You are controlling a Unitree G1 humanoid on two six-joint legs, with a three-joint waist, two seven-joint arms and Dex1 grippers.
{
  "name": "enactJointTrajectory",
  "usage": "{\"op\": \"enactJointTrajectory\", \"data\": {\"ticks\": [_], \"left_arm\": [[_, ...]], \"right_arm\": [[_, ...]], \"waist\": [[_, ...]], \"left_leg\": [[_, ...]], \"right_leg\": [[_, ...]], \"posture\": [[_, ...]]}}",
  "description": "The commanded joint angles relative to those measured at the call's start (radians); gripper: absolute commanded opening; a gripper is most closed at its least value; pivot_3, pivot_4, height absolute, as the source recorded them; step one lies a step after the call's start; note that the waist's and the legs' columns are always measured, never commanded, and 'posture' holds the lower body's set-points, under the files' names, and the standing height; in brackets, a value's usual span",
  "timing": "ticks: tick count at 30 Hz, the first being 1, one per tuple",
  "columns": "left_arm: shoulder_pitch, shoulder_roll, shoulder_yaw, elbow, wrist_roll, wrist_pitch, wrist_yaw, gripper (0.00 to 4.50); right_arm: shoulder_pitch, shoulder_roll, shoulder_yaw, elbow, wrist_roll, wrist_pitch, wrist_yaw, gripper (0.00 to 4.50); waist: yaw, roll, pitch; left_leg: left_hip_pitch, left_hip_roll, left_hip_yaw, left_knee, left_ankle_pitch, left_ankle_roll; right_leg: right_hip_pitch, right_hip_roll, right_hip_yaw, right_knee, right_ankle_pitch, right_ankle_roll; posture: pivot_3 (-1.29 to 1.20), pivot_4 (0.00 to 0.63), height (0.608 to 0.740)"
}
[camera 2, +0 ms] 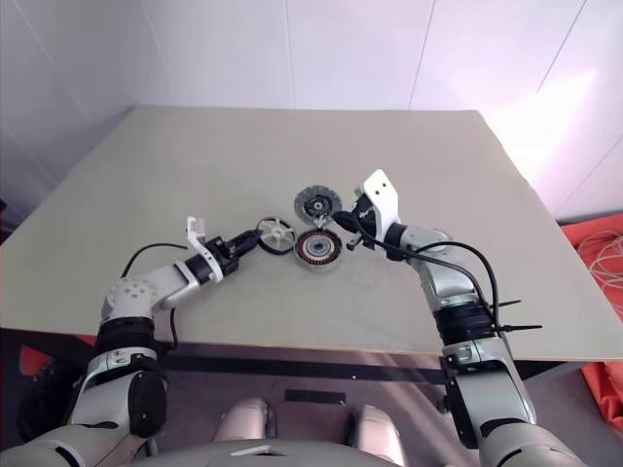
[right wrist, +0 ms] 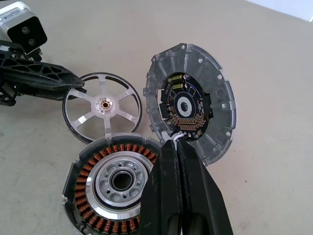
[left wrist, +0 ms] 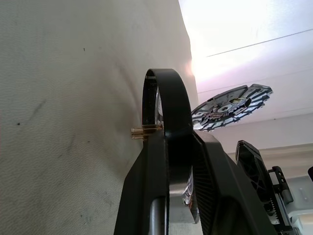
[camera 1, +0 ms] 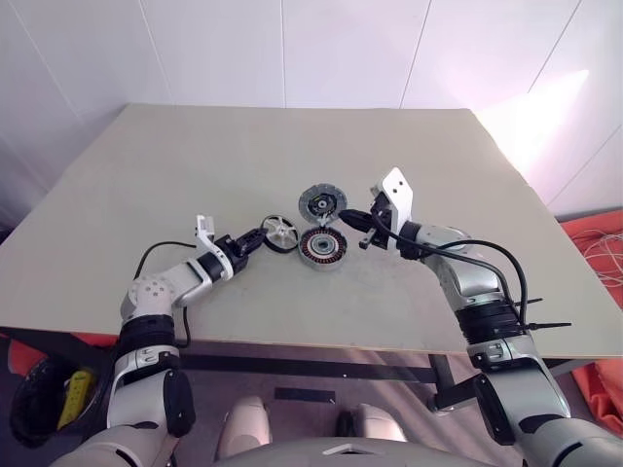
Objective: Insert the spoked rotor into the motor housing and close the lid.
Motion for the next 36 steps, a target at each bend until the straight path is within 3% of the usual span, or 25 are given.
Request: {"op": "enactJointTrajectory", "data": {"ticks": [1, 11, 22, 29, 36], "left_arm": [[-0.009, 0.003, 0.004, -0.031, -0.011, -0.003, -0.007, 0.36], [0.004, 0.011, 0.133, -0.092, -0.194, 0.062, -0.015, 0.36], [0.017, -0.082, 0.092, -0.137, -0.337, 0.242, 0.078, 0.36], [-0.011, -0.071, 0.038, -0.074, -0.31, 0.282, 0.059, 0.36], [-0.066, -0.077, 0.005, 0.015, -0.264, 0.25, 0.008, 0.36]], "right_arm": [[-0.025, -0.004, -0.02, -0.045, 0.013, -0.018, 0.0, 0.0], [-0.023, -0.007, -0.023, -0.039, 0.013, -0.02, -0.001, 0.0], [-0.028, -0.052, -0.05, -0.042, 0.027, -0.001, 0.016, 0.0], [0.042, -0.175, -0.079, -0.112, 0.054, 0.044, 0.094, 0.0], [0.205, -0.314, -0.105, -0.23, 0.103, 0.096, 0.216, 0.0]], "waist": [[0.0, 0.0, 0.0], [-0.001, 0.0, 0.0], [0.003, -0.002, 0.001], [0.001, -0.002, 0.001], [0.012, -0.002, 0.001]], "left_leg": [[0.0, 0.0, 0.0, 0.0, 0.0, 0.0], [-0.001, 0.0, 0.0, -0.001, 0.0, 0.0], [-0.001, -0.001, 0.0, 0.0, 0.0, 0.0], [-0.001, -0.001, 0.0, -0.001, 0.0, 0.001], [0.0, -0.001, 0.0, -0.001, -0.002, 0.003]], "right_leg": [[0.0, 0.0, 0.0, 0.0, 0.0, 0.0], [-0.001, 0.0, 0.0, 0.0, 0.003, -0.005], [0.0, 0.0, 0.0, -0.001, 0.003, -0.005], [0.0, 0.0, 0.0, -0.001, -0.001, 0.001], [0.003, 0.0, 0.0, -0.004, -0.002, 0.003]], "posture": [[0.0, 0.0, 0.74], [0.0, 0.0, 0.74], [0.0, 0.0, 0.74], [0.0, 0.0, 0.74], [0.0, 0.0, 0.74]]}}
